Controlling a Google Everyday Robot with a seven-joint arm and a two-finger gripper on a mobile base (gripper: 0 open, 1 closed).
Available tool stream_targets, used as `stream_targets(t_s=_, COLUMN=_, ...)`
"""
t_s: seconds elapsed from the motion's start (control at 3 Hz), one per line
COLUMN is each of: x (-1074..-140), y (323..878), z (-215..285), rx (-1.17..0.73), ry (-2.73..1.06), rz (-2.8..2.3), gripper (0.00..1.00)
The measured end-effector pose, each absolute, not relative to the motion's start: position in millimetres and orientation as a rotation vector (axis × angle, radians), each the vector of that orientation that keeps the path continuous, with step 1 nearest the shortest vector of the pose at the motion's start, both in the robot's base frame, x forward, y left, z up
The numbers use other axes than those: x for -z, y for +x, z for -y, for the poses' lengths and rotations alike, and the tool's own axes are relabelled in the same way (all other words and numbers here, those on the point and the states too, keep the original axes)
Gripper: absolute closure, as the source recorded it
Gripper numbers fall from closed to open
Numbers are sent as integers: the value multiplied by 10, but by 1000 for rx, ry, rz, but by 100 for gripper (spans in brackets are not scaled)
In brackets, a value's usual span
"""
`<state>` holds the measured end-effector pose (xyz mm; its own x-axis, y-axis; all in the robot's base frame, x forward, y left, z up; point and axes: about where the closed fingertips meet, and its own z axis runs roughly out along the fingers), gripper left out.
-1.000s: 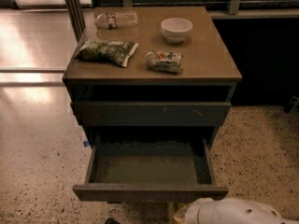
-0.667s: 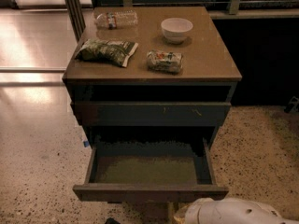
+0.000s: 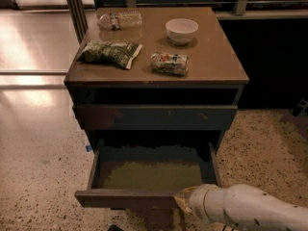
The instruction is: Close middle drawer
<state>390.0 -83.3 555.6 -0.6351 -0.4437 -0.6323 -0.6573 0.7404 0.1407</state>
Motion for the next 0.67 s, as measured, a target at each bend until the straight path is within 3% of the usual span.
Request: stream_targets(t_s=0.67, x=-5384, y=4066, z=827, rx=-565, ry=-740, rz=-2349, gripper=100)
